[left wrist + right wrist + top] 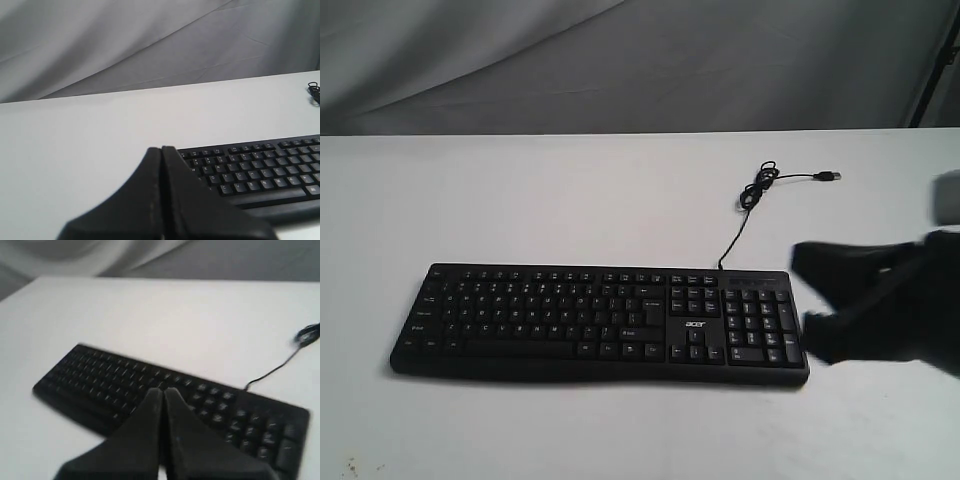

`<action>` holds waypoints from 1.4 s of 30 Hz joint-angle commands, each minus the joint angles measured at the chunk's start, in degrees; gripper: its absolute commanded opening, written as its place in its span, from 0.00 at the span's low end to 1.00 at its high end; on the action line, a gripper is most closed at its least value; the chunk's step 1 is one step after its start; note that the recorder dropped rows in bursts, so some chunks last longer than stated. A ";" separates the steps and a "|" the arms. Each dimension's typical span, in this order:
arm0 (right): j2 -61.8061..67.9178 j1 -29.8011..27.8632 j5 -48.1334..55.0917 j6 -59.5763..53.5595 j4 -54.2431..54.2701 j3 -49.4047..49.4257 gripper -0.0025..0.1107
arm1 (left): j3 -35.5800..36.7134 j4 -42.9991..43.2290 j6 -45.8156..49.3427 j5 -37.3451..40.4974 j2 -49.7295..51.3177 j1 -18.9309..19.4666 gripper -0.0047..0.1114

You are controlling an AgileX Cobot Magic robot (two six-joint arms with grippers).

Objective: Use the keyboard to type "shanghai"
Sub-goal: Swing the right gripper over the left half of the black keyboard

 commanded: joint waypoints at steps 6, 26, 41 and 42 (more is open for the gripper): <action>25.53 17.57 7.98 1.11 -11.15 -26.68 0.02 | 0.25 0.04 -0.16 -0.28 -0.20 -0.23 0.04; 58.06 24.06 23.27 -23.08 3.44 -57.84 0.02 | 0.25 0.04 -0.16 -0.28 -0.20 -0.23 0.04; 71.20 18.69 30.10 -44.30 24.64 -75.16 0.02 | 0.25 0.04 -0.16 -0.28 -0.20 -0.23 0.04; 71.61 18.69 29.78 -44.30 24.46 -75.16 0.02 | 0.25 0.04 -0.16 -0.28 -0.20 -0.23 0.04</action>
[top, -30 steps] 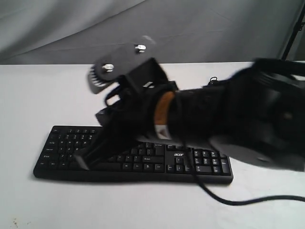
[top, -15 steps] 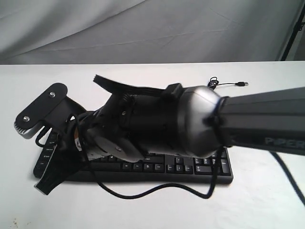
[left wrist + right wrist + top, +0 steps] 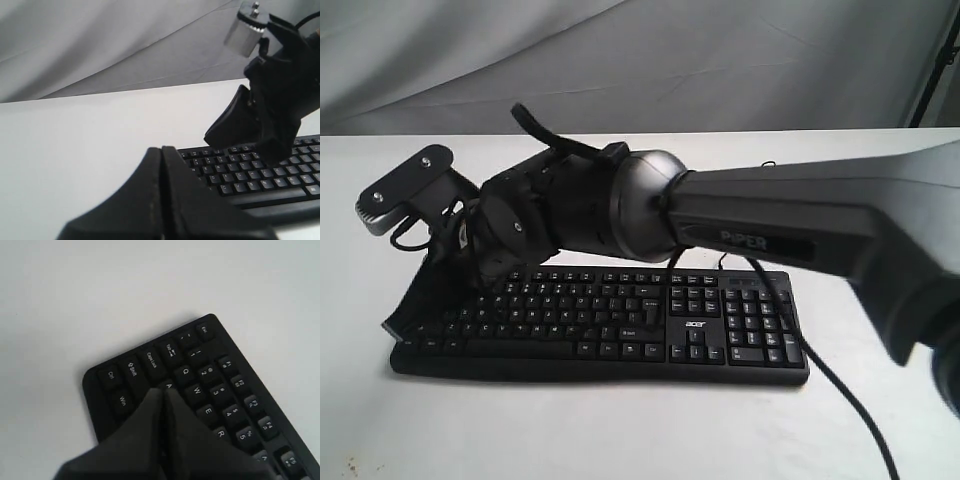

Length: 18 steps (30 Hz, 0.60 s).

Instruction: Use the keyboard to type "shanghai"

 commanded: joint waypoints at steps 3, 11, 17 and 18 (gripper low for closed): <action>2.06 -0.06 -1.77 -4.53 2.69 -1.14 0.02 | 0.25 0.04 -0.16 -0.28 -0.20 -0.23 0.04; 4.01 -0.16 -6.06 -8.11 2.50 -1.14 0.02 | 0.25 0.04 -0.16 -0.28 -0.20 -0.23 0.04; 6.25 -0.16 -7.56 -13.54 5.15 -1.14 0.02 | 0.25 0.04 -0.16 -0.28 -0.20 -0.23 0.04; 6.26 -0.16 -7.70 -13.54 5.01 -1.14 0.02 | 0.25 0.04 -0.16 -0.28 -0.20 -0.23 0.04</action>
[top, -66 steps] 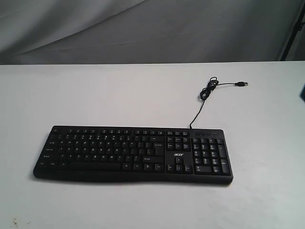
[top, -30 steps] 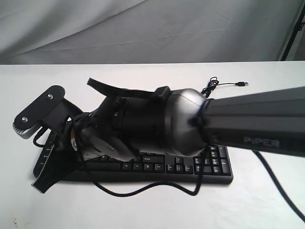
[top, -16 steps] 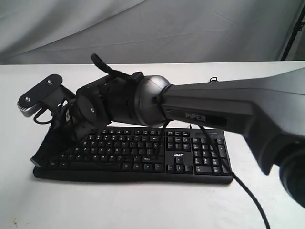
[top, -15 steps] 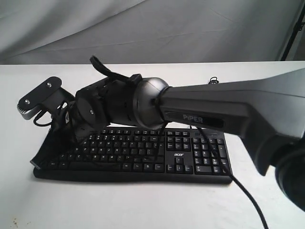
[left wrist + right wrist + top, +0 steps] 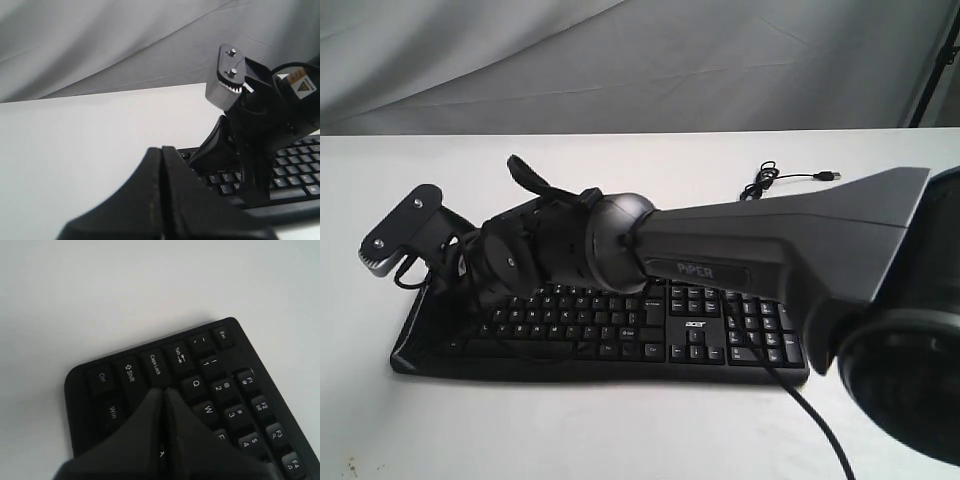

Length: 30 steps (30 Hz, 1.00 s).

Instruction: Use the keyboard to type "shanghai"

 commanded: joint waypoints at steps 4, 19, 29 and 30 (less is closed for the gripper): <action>0.83 -0.46 -1.31 -2.13 0.48 -0.43 0.02 | 0.25 0.04 -0.16 -0.28 -0.20 -0.23 0.04; 2.60 -1.48 -1.92 -2.24 0.48 -0.43 0.02 | 0.25 0.04 -0.16 -0.28 -0.20 -0.23 0.04; 2.90 -1.48 -2.47 -2.64 0.48 -0.33 0.02 | 0.25 0.04 -0.16 -0.28 -0.20 -0.23 0.04; 2.90 -1.48 -2.64 -2.82 0.48 -0.33 0.02 | 0.25 0.04 -0.16 -0.28 -0.20 -0.23 0.04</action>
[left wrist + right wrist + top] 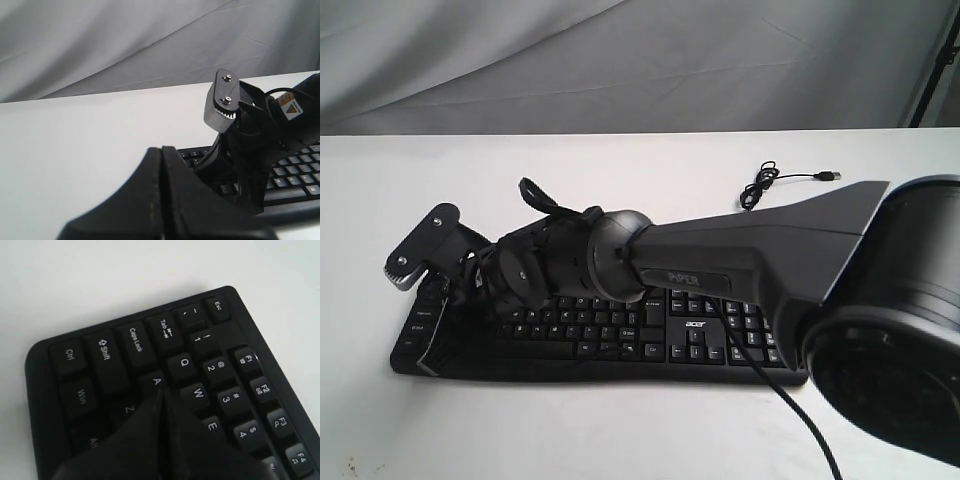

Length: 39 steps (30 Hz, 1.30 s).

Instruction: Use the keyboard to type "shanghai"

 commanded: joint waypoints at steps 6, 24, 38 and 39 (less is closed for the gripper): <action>-0.20 -0.28 -2.12 -1.97 0.01 -0.33 0.02 | 0.25 0.04 -0.16 -0.28 -0.20 -0.23 0.04; 0.22 -0.36 -3.01 -3.15 0.13 -0.33 0.02 | 0.25 0.04 -0.16 -0.28 -0.20 -0.23 0.04; 1.33 -0.36 -3.86 -3.15 0.50 -0.33 0.02 | 0.25 0.04 -0.16 -0.28 -0.20 -0.23 0.04; 1.33 -0.36 -3.86 -3.15 0.50 -0.33 0.02 | 0.25 0.04 -0.16 -0.28 -0.20 -0.23 0.04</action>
